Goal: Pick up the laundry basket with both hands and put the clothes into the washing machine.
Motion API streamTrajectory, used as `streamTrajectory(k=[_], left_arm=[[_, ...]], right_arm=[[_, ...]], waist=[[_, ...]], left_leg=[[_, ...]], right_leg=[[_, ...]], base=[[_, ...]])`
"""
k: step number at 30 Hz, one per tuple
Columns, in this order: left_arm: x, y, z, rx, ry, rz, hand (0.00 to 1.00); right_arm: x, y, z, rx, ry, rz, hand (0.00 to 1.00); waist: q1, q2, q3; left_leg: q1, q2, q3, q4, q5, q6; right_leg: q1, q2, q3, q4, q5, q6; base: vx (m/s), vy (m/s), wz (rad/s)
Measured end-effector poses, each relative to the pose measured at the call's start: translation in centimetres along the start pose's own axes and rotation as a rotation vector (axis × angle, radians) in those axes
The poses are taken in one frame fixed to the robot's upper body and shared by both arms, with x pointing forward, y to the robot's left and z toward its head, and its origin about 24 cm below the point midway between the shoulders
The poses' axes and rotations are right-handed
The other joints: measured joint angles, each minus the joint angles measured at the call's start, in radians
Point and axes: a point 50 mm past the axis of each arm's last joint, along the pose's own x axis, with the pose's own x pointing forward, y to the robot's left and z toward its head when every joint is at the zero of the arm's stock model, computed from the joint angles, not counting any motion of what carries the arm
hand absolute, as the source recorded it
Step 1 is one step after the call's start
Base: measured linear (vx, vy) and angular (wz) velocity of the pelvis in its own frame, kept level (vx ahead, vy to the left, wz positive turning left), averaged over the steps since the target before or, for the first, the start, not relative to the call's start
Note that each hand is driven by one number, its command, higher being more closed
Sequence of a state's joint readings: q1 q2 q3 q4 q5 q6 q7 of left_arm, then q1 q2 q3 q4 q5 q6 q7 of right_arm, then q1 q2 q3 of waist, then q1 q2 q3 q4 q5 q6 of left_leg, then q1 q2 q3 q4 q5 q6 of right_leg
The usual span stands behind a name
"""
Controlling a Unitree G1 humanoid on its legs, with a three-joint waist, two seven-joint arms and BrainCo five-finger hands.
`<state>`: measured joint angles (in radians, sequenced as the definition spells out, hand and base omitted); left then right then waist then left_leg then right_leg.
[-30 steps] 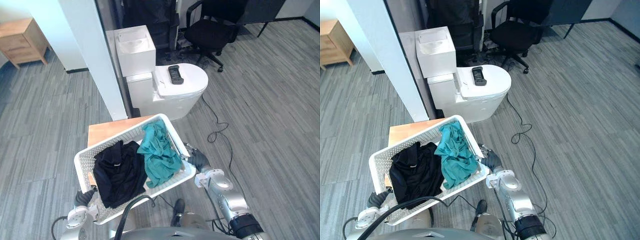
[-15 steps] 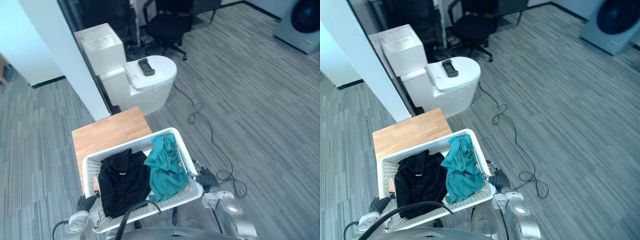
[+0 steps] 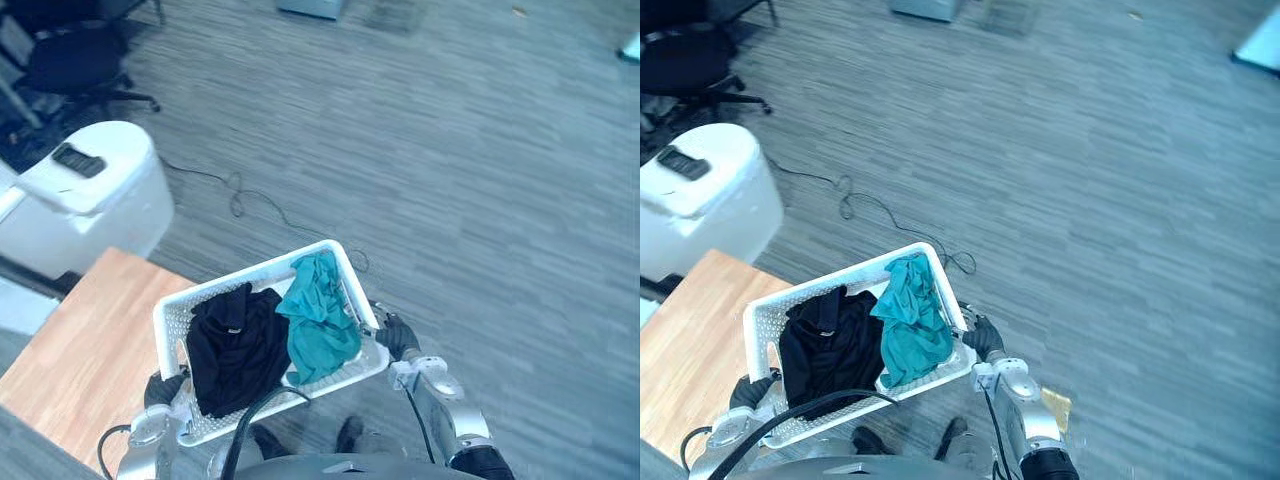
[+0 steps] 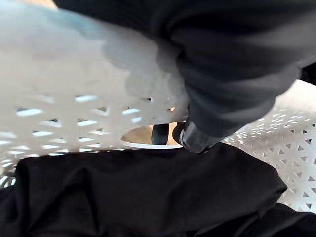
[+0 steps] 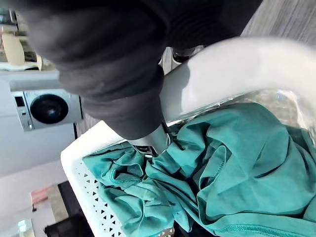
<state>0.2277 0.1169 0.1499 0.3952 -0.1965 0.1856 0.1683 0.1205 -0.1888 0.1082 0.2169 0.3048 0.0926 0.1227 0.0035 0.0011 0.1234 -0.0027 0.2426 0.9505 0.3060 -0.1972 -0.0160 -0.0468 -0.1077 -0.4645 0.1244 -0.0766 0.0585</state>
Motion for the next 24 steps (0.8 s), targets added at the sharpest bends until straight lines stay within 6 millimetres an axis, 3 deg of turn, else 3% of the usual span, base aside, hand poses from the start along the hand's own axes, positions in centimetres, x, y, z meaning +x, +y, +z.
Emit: streamTrajectory(k=[2, 4, 5, 6, 7, 8, 9, 10, 12, 13, 14, 17, 18, 19, 20, 21, 22, 23, 24], left_arm=[[0.0, 0.0, -0.4, 0.006, 0.016, -0.001, 1.0], [-0.1, -0.1, -0.7, 0.013, 0.026, -0.005, 1.0], [-0.3, 0.0, -1.2, 0.018, 0.039, -0.004, 1.0], [-0.4, 0.1, -1.2, 0.008, 0.027, -0.005, 1.0], [-0.4, 0.1, -0.9, 0.007, 0.006, -0.006, 1.0], [-0.3, 0.1, -0.5, 0.005, -0.007, -0.007, 1.0], [-0.2, -0.2, -0.4, -0.016, -0.015, -0.014, 1.0], [-0.3, -0.6, -0.2, -0.044, -0.026, -0.027, 1.0], [-0.3, -1.1, 0.1, -0.068, -0.043, -0.038, 1.0], [-0.3, -1.0, 0.3, -0.068, -0.051, -0.036, 1.0], [-0.2, -1.0, 0.6, -0.073, -0.058, -0.034, 1.0], [-0.3, -1.5, 0.5, -0.074, -0.053, -0.049, 1.0], [-0.3, -1.7, 0.6, -0.081, -0.056, -0.051, 1.0], [-0.3, -1.6, 0.6, -0.084, -0.058, -0.048, 1.0], [-0.3, -1.6, 0.7, -0.089, -0.061, -0.046, 1.0], [-0.3, -1.3, 1.0, -0.088, -0.076, -0.04, 1.0], [-0.1, -1.0, 1.3, -0.077, -0.081, -0.034, 1.0], [-0.1, -0.8, 1.2, -0.069, -0.076, -0.032, 1.0], [-0.2, -0.6, 1.1, -0.058, -0.07, -0.03, 1.0]], right_arm=[[-0.5, -0.2, -0.6, 0.005, 0.019, -0.01, 1.0], [-1.2, -0.4, -1.5, 0.016, 0.042, -0.024, 1.0], [-1.5, -0.4, -1.9, 0.019, 0.056, -0.028, 1.0], [-1.6, -0.5, -2.1, 0.021, 0.062, -0.033, 1.0], [-1.9, -0.7, -2.3, 0.027, 0.064, -0.044, 1.0], [-2.0, -0.7, -1.9, 0.02, 0.05, -0.041, 1.0], [-1.9, -0.8, -1.0, 0.005, 0.015, -0.034, 1.0], [-1.8, -1.0, -0.1, -0.017, -0.021, -0.03, 1.0], [-1.6, -1.0, 0.4, -0.023, -0.045, -0.023, 1.0], [-1.6, -0.9, 0.5, -0.024, -0.051, -0.02, 1.0], [-1.8, -1.0, 0.2, -0.018, -0.039, -0.028, 1.0], [-2.3, -1.8, -0.5, -0.025, -0.005, -0.053, 1.0], [-2.3, -1.9, -0.5, -0.029, -0.005, -0.055, 1.0], [-2.0, -1.7, -0.1, -0.029, -0.02, -0.046, 1.0], [-1.8, -1.6, 0.1, -0.027, -0.029, -0.043, 1.0], [-1.6, -1.3, -0.2, -0.007, -0.023, -0.044, 1.0], [-1.3, -1.0, -0.3, 0.007, -0.02, -0.042, 1.0], [-1.2, -0.9, -0.3, 0.008, -0.016, -0.04, 1.0], [-1.3, -0.7, -0.5, 0.008, -0.013, -0.041, 1.0]], waist=[[-0.002, 0.002, 0.0], [-0.001, 0.0, 0.002], [0.009, 0.008, 0.007], [0.015, 0.015, 0.011], [0.023, 0.037, 0.023], [0.026, 0.025, 0.024], [0.031, 0.028, 0.023], [0.033, 0.014, 0.021], [0.047, 0.019, 0.021], [0.051, 0.021, 0.02], [0.046, 0.033, 0.023], [0.044, 0.055, 0.022], [0.048, 0.053, 0.023], [0.052, 0.046, 0.017], [0.051, 0.036, 0.02], [0.05, -0.005, 0.017], [0.049, -0.025, 0.016], [0.052, -0.03, 0.016], [0.048, -0.041, 0.02]], left_leg=[[0.008, 0.042, -0.011, 0.049, -0.01, -0.014], [0.006, 0.148, -0.018, 0.193, -0.028, -0.017], [0.003, 0.242, -0.025, 0.341, -0.031, 0.016], [-0.005, 0.292, -0.044, 0.42, -0.024, 0.074], [-0.053, 0.357, -0.158, 0.56, 0.03, 0.195], [-0.135, 0.343, -0.333, 0.635, 0.074, 0.181], [-0.217, 0.234, -0.536, 0.651, 0.018, 0.071], [-0.272, 0.107, -0.662, 0.612, -0.025, 0.002], [-0.315, 0.012, -0.698, 0.404, -0.037, -0.027], [-0.327, 0.011, -0.695, 0.318, -0.027, -0.036], [-0.349, 0.0, -0.713, 0.051, 0.047, -0.075], [-0.338, -0.011, -0.789, -0.171, 0.134, -0.137], [-0.341, -0.021, -0.806, -0.164, 0.233, -0.12], [-0.347, -0.047, -0.81, -0.122, 0.288, -0.078], [-0.354, -0.059, -0.812, -0.079, 0.3, -0.058], [-0.38, -0.089, -0.786, 0.012, 0.227, -0.019], [-0.384, -0.104, -0.769, 0.064, 0.172, -0.004], [-0.369, -0.12, -0.748, 0.105, 0.12, 0.009], [-0.334, -0.15, -0.728, 0.119, 0.079, 0.034]], right_leg=[[0.022, 0.029, 0.013, -0.019, 0.006, -0.01], [0.056, 0.085, 0.043, -0.046, -0.002, -0.036], [0.086, 0.124, 0.071, -0.06, -0.011, -0.057], [0.104, 0.146, 0.086, -0.066, -0.017, -0.066], [0.133, 0.177, 0.121, -0.072, -0.035, -0.095], [0.154, 0.182, 0.148, -0.07, -0.044, -0.102], [0.149, 0.169, 0.19, -0.059, -0.058, -0.114], [0.146, 0.144, 0.216, -0.06, -0.059, -0.114], [0.138, 0.117, 0.229, -0.075, -0.052, -0.107], [0.136, 0.115, 0.228, -0.087, -0.035, -0.09], [0.154, 0.116, 0.236, -0.124, -0.021, -0.052], [0.186, 0.121, 0.254, -0.139, -0.033, -0.017], [0.195, 0.103, 0.274, -0.128, -0.055, 0.009], [0.182, 0.069, 0.298, -0.089, -0.095, 0.032], [0.172, 0.05, 0.308, -0.057, -0.12, 0.046], [0.145, -0.001, 0.322, 0.023, -0.168, 0.066], [0.114, -0.034, 0.329, 0.106, -0.186, 0.073], [0.054, -0.07, 0.346, 0.269, -0.188, 0.072], [-0.023, -0.117, 0.349, 0.482, -0.161, 0.048]], base=[[-0.03, -0.174, -0.37], [-0.05, -0.19, -0.51], [-0.05, -0.17, -0.63], [-0.08, -0.153, -0.68], [-0.08, -0.09, -0.6], [-0.05, -0.022, -0.8], [0.05, 0.055, -0.91], [0.09, 0.08, -0.87], [0.1, 0.077, -0.92], [0.21, 0.123, -0.92], [0.23, 0.112, -0.49], [0.33, 0.163, -0.25], [0.52, 0.328, -0.53], [0.42, 0.31, -0.53], [0.4, 0.296, -0.46], [0.41, 0.264, -0.31], [0.48, 0.333, -0.34], [0.51, 0.365, -0.23], [0.44, 0.343, -0.1]])
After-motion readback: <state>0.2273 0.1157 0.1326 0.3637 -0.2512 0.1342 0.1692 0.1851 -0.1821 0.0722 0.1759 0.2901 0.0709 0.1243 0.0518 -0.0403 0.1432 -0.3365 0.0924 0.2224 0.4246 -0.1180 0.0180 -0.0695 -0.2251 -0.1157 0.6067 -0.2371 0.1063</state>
